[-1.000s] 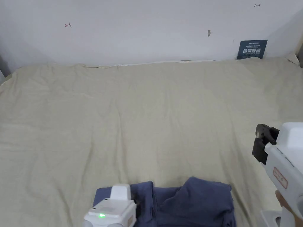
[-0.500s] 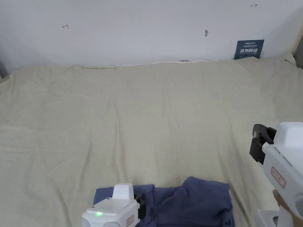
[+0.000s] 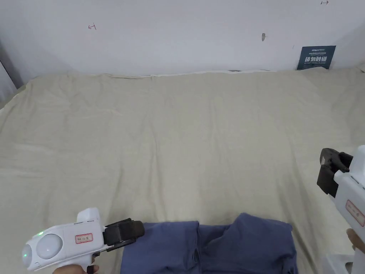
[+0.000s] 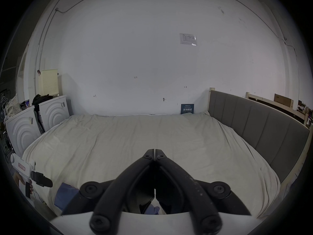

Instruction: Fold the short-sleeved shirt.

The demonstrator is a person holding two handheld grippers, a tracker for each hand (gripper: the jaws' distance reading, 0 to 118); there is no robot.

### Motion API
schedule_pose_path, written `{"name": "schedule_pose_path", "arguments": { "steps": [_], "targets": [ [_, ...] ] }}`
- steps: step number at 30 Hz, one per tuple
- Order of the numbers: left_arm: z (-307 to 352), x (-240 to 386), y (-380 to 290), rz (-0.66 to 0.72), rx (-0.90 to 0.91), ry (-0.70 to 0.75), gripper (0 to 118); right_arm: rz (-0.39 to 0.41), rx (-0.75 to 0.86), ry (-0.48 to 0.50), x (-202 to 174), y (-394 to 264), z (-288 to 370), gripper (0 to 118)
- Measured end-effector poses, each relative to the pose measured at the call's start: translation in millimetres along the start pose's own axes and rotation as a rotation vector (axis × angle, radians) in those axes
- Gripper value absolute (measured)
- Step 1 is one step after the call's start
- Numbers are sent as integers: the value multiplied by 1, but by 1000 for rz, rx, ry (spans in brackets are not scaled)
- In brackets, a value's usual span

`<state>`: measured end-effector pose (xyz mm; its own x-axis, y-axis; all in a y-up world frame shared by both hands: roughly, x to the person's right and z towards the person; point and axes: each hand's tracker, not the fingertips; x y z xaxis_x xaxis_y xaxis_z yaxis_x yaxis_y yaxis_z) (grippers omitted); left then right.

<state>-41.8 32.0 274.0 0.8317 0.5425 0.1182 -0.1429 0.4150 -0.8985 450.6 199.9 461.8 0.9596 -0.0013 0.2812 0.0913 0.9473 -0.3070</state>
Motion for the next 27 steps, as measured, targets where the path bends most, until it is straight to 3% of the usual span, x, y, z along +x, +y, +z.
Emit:
{"name": "schedule_pose_path", "arguments": {
  "steps": [4,7,9,10,11,12,15,16,20,27],
  "targets": [
    [-26,-33,-2,66,-63,-92,117,-1,-17,1,-8,-2,-3,2],
    [-40,-44,-16,109,-64,-133,94,-7,-37,6,-9,-5,-6,2],
    [-34,-43,-21,75,0,-150,86,-6,-47,3,-10,-7,-8,2],
    [-33,-43,-21,75,-6,-159,73,-6,-51,0,-10,-8,-9,2],
    [-34,-42,-23,75,-5,-161,44,-7,-55,0,-10,-9,-10,2],
    [-38,-38,-24,78,-24,-140,31,-11,-59,1,-10,-10,-11,2],
    [-44,-27,-34,-52,-27,-60,19,-28,-65,6,-12,-9,-11,2],
    [-43,-24,-34,-20,-16,-55,14,-32,-64,8,-13,-9,-10,2],
    [-31,-1,-37,-80,53,13,11,-26,-59,14,-15,-5,-8,2],
    [24,8,-20,-64,133,38,11,-34,-28,36,-15,4,-6,2]
  ]
}}
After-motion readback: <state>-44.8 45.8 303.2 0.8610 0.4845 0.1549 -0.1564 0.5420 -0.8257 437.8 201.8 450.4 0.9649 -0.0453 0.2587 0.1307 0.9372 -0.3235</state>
